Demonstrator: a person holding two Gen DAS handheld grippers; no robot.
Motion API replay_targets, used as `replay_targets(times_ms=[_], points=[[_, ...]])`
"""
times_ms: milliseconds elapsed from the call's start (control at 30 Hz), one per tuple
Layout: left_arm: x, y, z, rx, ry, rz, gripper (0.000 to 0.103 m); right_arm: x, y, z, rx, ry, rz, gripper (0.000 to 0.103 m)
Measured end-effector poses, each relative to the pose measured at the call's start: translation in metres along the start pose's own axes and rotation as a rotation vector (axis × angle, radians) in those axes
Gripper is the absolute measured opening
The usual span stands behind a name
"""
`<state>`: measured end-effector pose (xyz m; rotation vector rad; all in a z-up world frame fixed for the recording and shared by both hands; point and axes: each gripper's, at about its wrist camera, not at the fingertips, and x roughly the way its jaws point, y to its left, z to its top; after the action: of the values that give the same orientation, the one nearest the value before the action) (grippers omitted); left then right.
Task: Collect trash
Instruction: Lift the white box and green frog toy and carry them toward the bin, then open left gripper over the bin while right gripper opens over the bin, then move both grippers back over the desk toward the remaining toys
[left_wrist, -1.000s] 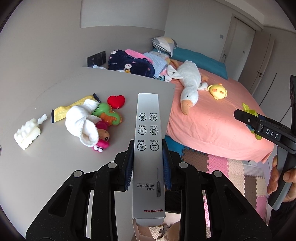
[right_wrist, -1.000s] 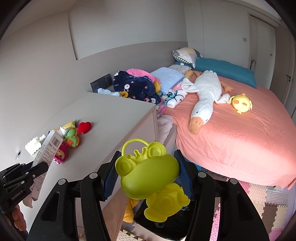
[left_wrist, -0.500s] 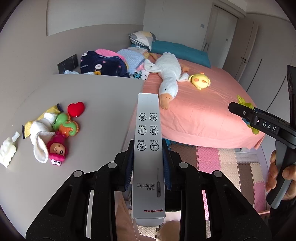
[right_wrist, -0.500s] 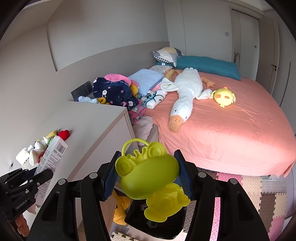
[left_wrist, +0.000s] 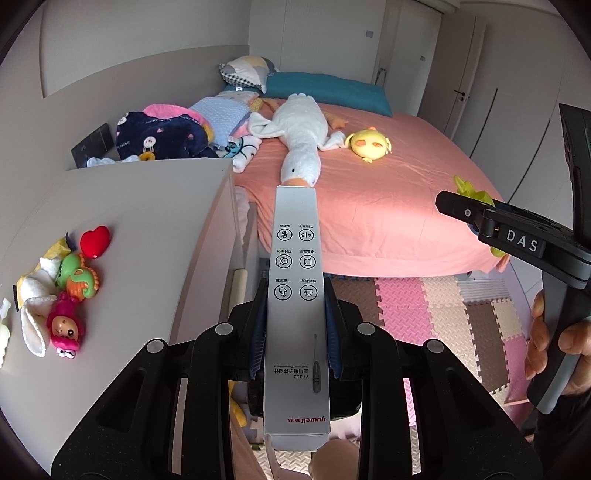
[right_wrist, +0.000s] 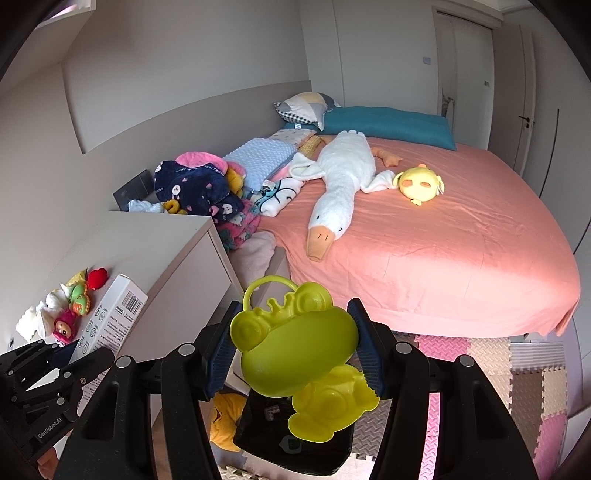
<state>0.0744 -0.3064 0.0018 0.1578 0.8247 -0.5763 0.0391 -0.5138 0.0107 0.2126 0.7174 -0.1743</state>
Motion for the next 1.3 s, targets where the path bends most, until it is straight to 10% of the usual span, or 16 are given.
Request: replay_targets(times_ms=[600, 633, 700, 733, 1300], points=[[0.031, -0.008, 0.003, 0.035, 0.075, -0.033, 0.031, 0.03, -0.008, 0.006, 0.021, 0.066, -0.025, 0.07], [0.032, -0.007, 0.004, 0.033, 0.087, -0.024, 0.037, 0.032, -0.007, 0.009, 0.019, 0.072, -0.044, 0.08], [0.029, -0.005, 0.006, 0.041, 0.076, 0.014, 0.094, 0.031, -0.005, 0.013, 0.012, 0.056, -0.082, 0.088], [0.024, -0.004, 0.006, 0.051, 0.041, 0.042, 0.097, 0.03, -0.004, 0.015, 0.009, 0.05, -0.085, 0.088], [0.005, 0.023, 0.001, 0.019, 0.011, 0.102, 0.097, 0.024, 0.014, 0.02, -0.009, 0.035, -0.074, 0.088]])
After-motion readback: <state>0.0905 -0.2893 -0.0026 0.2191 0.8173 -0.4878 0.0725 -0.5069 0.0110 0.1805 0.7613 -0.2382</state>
